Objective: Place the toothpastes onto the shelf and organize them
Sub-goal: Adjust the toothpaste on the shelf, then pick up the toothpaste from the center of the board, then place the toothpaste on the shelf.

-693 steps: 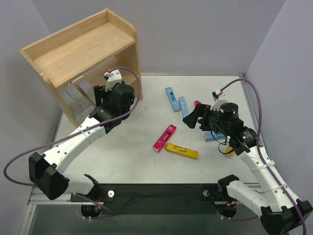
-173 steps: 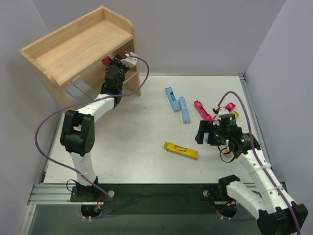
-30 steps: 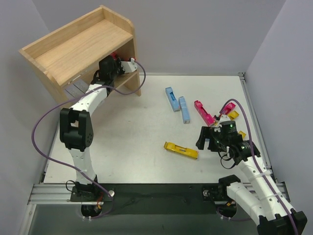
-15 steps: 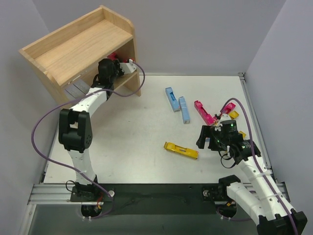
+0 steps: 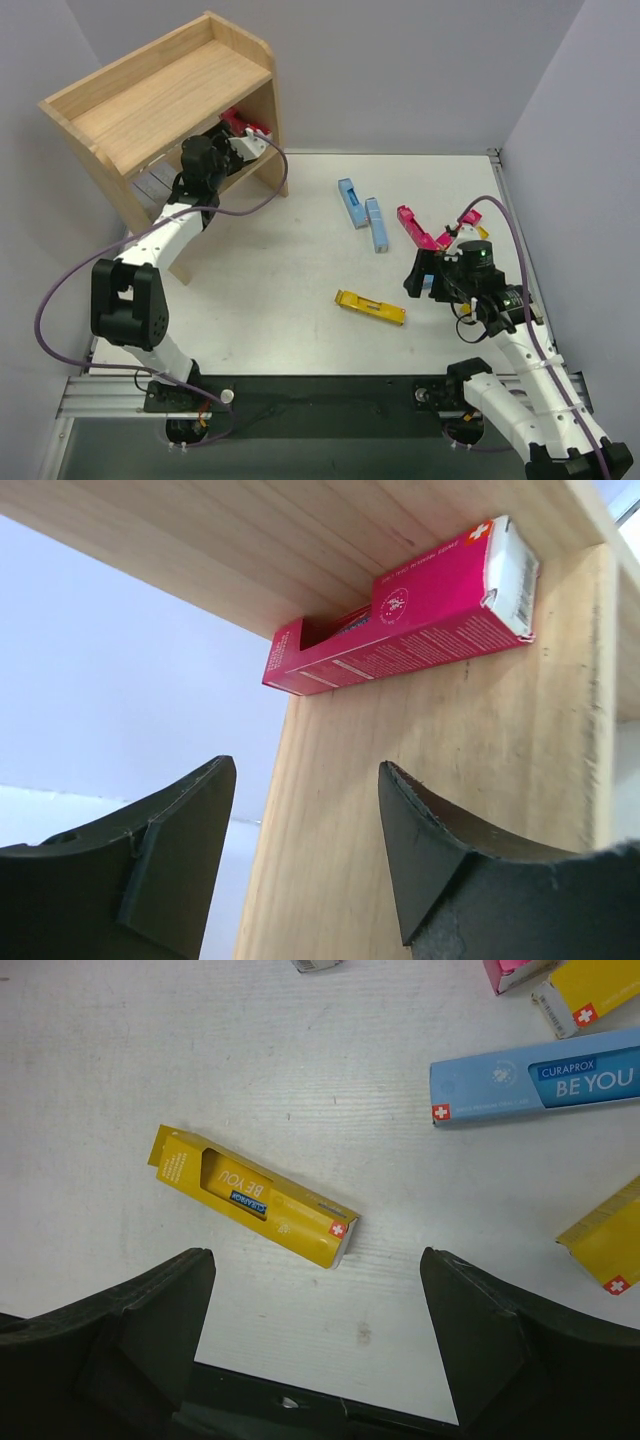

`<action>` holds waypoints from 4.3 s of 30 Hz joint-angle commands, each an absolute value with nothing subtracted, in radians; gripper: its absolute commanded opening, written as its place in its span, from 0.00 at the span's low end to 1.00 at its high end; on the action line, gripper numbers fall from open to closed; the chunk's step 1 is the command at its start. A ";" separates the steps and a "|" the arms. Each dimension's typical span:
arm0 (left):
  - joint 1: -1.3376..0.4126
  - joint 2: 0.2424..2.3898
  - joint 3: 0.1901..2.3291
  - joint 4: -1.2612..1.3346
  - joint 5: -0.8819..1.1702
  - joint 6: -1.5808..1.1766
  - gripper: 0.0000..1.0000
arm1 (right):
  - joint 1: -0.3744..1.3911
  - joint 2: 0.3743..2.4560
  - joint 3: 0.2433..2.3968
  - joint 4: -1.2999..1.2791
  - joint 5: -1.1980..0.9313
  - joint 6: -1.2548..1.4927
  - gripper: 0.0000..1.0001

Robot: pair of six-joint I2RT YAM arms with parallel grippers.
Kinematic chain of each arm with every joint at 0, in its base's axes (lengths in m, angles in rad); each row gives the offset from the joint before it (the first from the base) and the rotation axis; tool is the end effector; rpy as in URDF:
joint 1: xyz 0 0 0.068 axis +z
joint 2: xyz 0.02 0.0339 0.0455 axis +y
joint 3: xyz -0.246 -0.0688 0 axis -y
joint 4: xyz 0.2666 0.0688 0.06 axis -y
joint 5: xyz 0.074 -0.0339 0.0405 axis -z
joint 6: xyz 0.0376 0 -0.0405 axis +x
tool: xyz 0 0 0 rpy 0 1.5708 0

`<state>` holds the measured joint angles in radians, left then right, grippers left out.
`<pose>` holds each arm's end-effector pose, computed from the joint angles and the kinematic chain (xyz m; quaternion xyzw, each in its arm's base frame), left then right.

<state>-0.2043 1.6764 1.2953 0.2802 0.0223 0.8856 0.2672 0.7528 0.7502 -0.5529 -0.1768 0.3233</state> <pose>0.4177 -0.0874 0.3034 0.3909 0.6305 0.2162 0.6347 0.1927 0.0596 0.2824 -0.0185 0.8713 0.2147 0.4408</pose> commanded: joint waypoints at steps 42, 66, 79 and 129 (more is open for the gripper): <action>-0.661 0.746 0.558 0.055 -0.021 -0.159 0.91 | 0.015 1.899 1.610 -0.514 -0.305 -0.031 0.80; -0.684 0.796 0.587 -0.169 -0.080 -0.294 0.91 | 0.104 2.244 1.761 -0.577 -0.157 -0.067 0.53; -0.742 0.859 0.606 -0.097 -0.095 -0.331 0.91 | 0.104 2.102 1.671 -0.583 -0.130 0.112 0.26; -1.035 1.477 0.775 0.615 -0.314 -0.779 0.61 | 0.497 1.500 1.405 -0.483 -0.041 0.920 0.27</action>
